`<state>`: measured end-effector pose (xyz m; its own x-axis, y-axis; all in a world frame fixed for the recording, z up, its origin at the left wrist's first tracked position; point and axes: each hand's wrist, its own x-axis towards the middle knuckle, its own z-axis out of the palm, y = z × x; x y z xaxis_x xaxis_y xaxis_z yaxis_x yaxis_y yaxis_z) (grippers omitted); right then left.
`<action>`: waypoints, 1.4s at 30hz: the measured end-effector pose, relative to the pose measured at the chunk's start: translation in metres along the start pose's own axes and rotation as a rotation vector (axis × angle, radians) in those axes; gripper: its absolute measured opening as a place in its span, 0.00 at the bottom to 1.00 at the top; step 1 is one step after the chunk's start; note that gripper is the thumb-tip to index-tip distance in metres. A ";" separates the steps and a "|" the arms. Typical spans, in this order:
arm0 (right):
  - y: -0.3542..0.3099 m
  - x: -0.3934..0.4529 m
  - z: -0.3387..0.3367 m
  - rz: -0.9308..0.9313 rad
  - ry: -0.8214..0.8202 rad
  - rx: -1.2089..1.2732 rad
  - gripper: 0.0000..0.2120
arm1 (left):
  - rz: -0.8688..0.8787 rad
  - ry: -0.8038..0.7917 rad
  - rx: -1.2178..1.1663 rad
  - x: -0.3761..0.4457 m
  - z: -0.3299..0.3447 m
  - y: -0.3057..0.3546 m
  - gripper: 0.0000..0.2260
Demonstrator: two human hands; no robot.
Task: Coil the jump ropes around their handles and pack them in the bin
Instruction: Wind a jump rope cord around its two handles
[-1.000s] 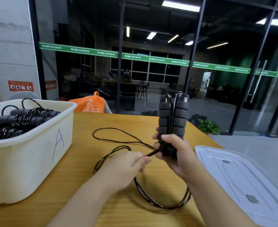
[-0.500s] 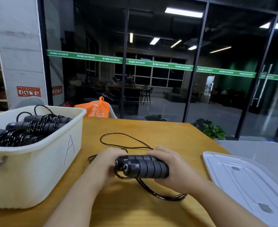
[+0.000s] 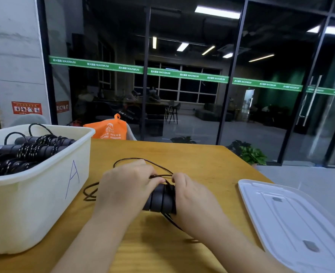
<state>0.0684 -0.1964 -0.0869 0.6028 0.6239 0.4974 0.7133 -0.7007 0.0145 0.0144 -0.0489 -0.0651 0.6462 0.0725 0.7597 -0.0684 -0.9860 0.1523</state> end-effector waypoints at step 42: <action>0.044 0.000 -0.010 0.513 -0.196 1.305 0.12 | 0.208 0.013 -0.455 -0.011 0.037 0.026 0.19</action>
<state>0.0961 -0.2313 -0.0774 0.8546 0.5140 0.0742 0.1513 -0.1097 -0.9824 0.0333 -0.0805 -0.0927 0.5740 -0.1143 0.8108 -0.5213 -0.8146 0.2542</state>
